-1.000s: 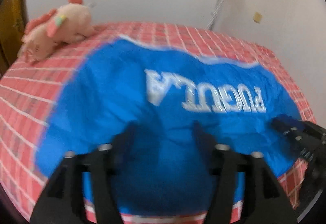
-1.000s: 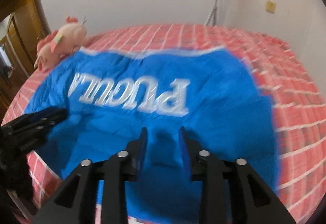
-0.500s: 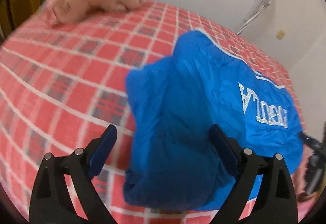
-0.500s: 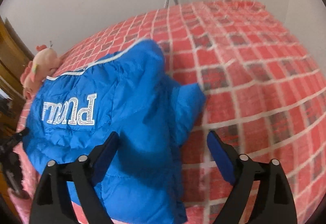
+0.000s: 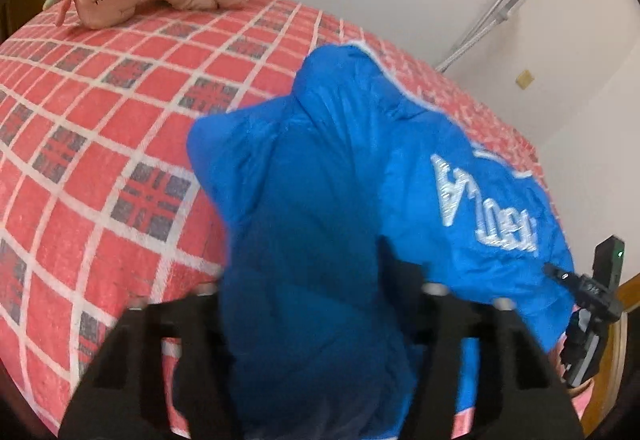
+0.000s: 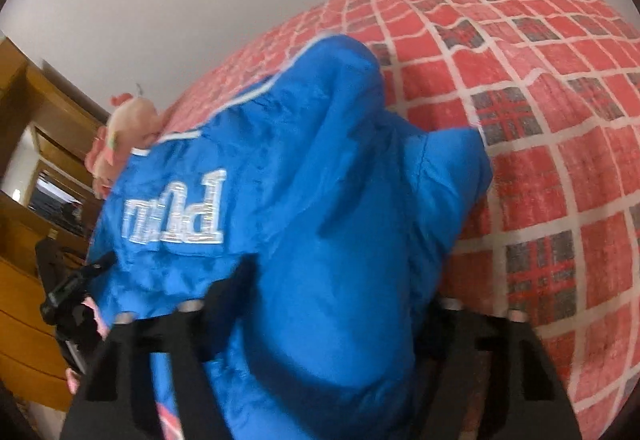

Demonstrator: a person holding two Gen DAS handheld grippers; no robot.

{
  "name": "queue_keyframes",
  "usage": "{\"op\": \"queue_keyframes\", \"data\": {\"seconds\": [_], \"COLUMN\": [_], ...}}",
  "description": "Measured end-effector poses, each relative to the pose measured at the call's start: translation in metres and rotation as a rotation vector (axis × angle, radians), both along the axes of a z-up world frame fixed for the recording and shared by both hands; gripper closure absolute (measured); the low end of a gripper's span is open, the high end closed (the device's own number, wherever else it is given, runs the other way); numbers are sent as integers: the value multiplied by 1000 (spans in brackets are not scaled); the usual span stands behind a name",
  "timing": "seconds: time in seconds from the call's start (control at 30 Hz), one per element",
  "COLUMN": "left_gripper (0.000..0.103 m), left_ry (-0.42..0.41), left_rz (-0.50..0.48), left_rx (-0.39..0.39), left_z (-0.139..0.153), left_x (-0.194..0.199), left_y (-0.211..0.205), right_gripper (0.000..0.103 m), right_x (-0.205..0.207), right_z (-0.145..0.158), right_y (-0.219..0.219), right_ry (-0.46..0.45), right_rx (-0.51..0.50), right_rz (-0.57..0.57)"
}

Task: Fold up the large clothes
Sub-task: 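Lift the folded edge with both tools and fold it over the PUMA lettering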

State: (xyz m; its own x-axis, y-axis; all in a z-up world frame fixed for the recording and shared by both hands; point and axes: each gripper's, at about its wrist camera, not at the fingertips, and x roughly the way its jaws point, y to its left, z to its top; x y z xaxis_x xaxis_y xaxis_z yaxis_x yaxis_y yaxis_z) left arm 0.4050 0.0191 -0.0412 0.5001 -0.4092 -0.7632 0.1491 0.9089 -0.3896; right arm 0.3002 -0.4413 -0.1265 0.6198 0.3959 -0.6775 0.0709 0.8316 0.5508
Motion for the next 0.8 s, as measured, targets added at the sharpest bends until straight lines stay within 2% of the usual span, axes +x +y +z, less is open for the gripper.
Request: {"op": "queue_keyframes", "data": {"seconds": [0.03, 0.1, 0.23, 0.4, 0.57, 0.67, 0.8], "left_gripper": [72, 79, 87, 88, 88, 88, 88], "left_ry": [-7, -26, -93, -186, -240, -239, -218], "left_rz": [6, 12, 16, -17, -57, -79, -102], "left_rx": [-4, -1, 16, 5, -15, -25, -21], "left_z": [4, 12, 37, 84, 116, 122, 113], "left_x": [-1, -6, -20, -59, -113, -149, -192], "left_y": [1, 1, -6, -8, 3, 13, 28], "right_gripper": [63, 70, 77, 78, 79, 79, 79], "right_x": [-2, -7, -25, -62, -121, -155, -200], "right_z": [3, 12, 41, 81, 112, 116, 107], "right_y": [1, 3, 7, 19, 28, 36, 45], "right_ry": [-7, -34, -102, -168, -223, -222, -210], "right_rx": [-1, -4, -5, -49, -66, -81, -87], "right_rz": [-1, 1, 12, 34, 66, 88, 113]}}
